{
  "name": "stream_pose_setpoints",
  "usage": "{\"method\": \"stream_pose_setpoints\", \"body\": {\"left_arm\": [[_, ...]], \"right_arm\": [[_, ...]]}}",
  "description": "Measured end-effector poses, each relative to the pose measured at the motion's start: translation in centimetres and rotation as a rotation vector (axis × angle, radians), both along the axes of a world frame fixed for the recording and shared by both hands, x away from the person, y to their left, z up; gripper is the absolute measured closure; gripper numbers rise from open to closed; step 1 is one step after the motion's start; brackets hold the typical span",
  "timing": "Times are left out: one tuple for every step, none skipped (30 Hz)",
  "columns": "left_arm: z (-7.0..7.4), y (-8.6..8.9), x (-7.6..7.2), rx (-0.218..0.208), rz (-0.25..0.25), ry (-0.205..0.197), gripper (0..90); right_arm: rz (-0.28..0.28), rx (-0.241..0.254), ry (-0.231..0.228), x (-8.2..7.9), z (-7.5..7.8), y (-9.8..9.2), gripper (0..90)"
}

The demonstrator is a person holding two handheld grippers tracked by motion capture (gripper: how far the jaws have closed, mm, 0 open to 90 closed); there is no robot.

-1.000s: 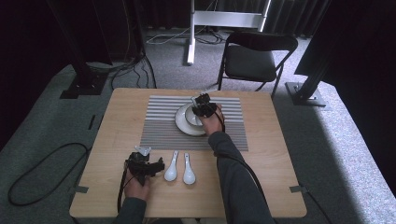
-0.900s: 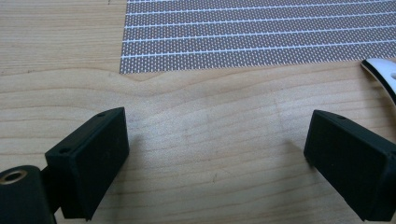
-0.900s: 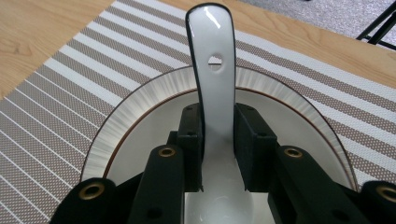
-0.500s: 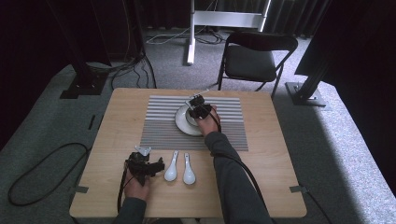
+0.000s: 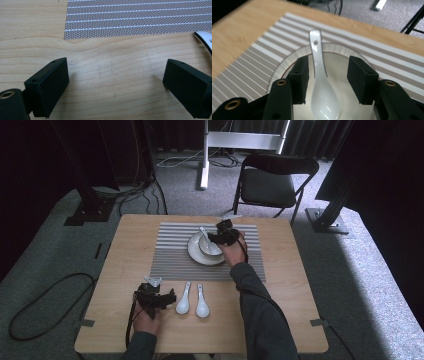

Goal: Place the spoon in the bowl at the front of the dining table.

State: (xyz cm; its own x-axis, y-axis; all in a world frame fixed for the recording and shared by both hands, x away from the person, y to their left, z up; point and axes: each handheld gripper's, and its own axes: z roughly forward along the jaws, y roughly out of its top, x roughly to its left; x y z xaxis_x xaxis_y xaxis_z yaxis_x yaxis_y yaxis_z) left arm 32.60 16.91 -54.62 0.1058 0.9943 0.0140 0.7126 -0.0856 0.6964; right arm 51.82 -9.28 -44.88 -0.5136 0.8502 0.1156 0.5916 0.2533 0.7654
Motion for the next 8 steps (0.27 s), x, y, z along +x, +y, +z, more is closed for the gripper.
{"method": "stream_pose_setpoints", "body": {"left_arm": [[0.0, 0.0, 0.0, -0.002, 0.001, 0.001, 6.9], [0.0, 0.0, 0.0, -0.002, 0.001, 0.001, 6.9], [0.0, 0.0, 0.0, -0.001, 0.0, 0.002, 6.9], [0.0, 0.0, 0.0, -0.001, 0.0, 0.002, 6.9], [0.0, 0.0, 0.0, -0.001, 0.0, 0.002, 6.9], [0.0, 0.0, 0.0, -0.001, 0.0, 0.002, 6.9], [0.0, 0.0, 0.0, -0.001, 0.0, 0.002, 6.9], [0.0, 0.0, 0.0, -0.001, 0.0, 0.002, 6.9]], "right_arm": [[-0.007, 0.028, -0.01, -0.3, 0.3, -0.6, 50.8], [-0.016, 0.053, -0.015, -0.6, 0.7, -1.3, 50.4], [-0.022, 0.07, -0.021, -0.8, 1.0, -1.9, 50.4], [-0.032, 0.091, -0.027, -1.1, 1.2, -2.5, 50.1], [-0.039, 0.109, -0.03, -1.4, 1.5, -3.2, 49.9], [-0.047, 0.126, -0.031, -1.6, 1.8, -3.9, 49.5], [-0.058, 0.148, -0.039, -1.8, 2.1, -4.6, 49.3], [-0.071, 0.167, -0.044, -2.0, 2.5, -5.4, 49.0]]}}
